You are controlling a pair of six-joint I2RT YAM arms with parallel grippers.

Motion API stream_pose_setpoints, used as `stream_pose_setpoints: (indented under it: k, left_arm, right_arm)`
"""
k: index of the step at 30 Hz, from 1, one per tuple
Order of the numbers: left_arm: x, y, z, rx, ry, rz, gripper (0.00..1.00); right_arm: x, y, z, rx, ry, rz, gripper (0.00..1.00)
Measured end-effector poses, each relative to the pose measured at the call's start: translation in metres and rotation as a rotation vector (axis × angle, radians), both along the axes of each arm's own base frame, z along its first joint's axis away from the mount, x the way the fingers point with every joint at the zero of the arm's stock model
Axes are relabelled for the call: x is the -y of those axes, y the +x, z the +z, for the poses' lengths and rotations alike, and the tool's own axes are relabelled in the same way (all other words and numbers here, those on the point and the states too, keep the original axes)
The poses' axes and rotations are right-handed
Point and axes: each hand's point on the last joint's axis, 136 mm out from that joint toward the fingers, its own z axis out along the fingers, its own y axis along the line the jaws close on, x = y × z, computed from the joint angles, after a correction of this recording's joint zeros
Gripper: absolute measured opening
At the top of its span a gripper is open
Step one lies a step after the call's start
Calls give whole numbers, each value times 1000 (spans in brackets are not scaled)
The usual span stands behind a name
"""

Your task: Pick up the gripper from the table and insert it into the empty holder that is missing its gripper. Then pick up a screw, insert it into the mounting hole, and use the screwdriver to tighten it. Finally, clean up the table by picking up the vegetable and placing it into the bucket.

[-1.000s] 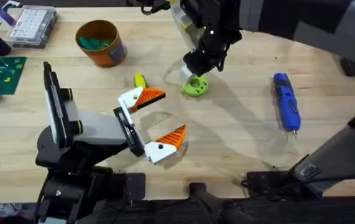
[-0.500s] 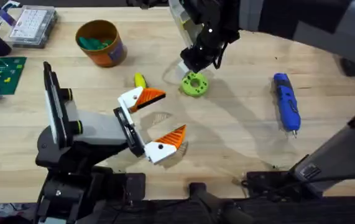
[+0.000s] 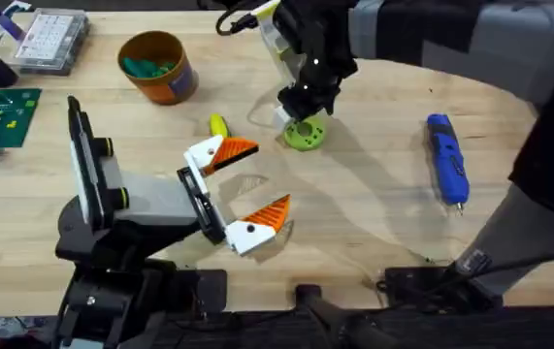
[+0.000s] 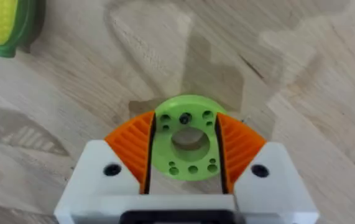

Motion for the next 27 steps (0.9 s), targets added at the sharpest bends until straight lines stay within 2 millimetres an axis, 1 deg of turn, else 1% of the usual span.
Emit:
stream_pose_setpoints:
  k: [8, 13, 16, 27]
  left_arm:
    - [0, 0, 0, 0, 0, 0, 990]
    - [0, 0, 0, 0, 0, 0, 990]
    - [0, 0, 0, 0, 0, 0, 990]
    - [0, 0, 0, 0, 0, 0, 990]
  right_arm:
    - [-4, 1, 1, 11, 7, 6, 557]
    - [-12, -3, 1, 17, 12, 28, 557]
    - [-16, -6, -3, 11, 5, 39, 557]
    - [-15, -6, -4, 17, -11, 39, 557]
